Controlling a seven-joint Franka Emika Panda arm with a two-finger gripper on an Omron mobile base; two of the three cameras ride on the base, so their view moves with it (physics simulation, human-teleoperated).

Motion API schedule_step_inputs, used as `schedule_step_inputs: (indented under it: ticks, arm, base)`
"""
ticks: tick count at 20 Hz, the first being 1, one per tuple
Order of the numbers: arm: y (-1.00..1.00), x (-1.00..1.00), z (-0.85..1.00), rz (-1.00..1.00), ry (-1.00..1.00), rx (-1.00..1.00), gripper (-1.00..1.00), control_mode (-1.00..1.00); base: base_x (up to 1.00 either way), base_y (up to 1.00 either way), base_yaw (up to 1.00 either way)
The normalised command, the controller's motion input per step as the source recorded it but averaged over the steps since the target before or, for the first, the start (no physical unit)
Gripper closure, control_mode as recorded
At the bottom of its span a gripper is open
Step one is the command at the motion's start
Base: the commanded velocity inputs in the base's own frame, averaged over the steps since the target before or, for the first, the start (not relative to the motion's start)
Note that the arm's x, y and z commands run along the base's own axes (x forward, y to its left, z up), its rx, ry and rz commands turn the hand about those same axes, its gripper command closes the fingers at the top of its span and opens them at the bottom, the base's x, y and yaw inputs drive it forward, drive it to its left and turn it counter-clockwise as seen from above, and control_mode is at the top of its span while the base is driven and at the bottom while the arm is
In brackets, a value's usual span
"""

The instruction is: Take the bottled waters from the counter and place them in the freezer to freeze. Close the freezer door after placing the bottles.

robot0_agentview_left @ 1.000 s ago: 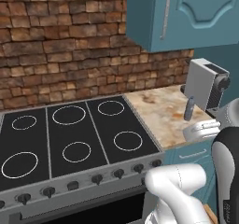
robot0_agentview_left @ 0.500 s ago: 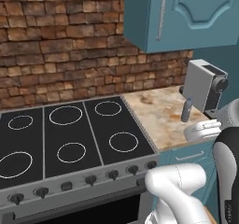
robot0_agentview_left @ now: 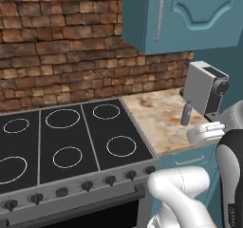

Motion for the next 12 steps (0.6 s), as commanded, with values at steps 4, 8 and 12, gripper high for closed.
schedule_step_inputs:
  ticks: [4,8,12]
  arm:
    - [0.00,0.00,0.00,0.00,0.00,0.00,-1.00,1.00]
    - [0.00,0.00,0.00,0.00,0.00,0.00,-1.00,1.00]
    - [0.00,0.00,0.00,0.00,0.00,0.00,-1.00,1.00]
  base:
    - [0.25,-0.39,0.00]
    - [0.29,-0.40,0.00]
    - [0.54,-0.17,0.00]
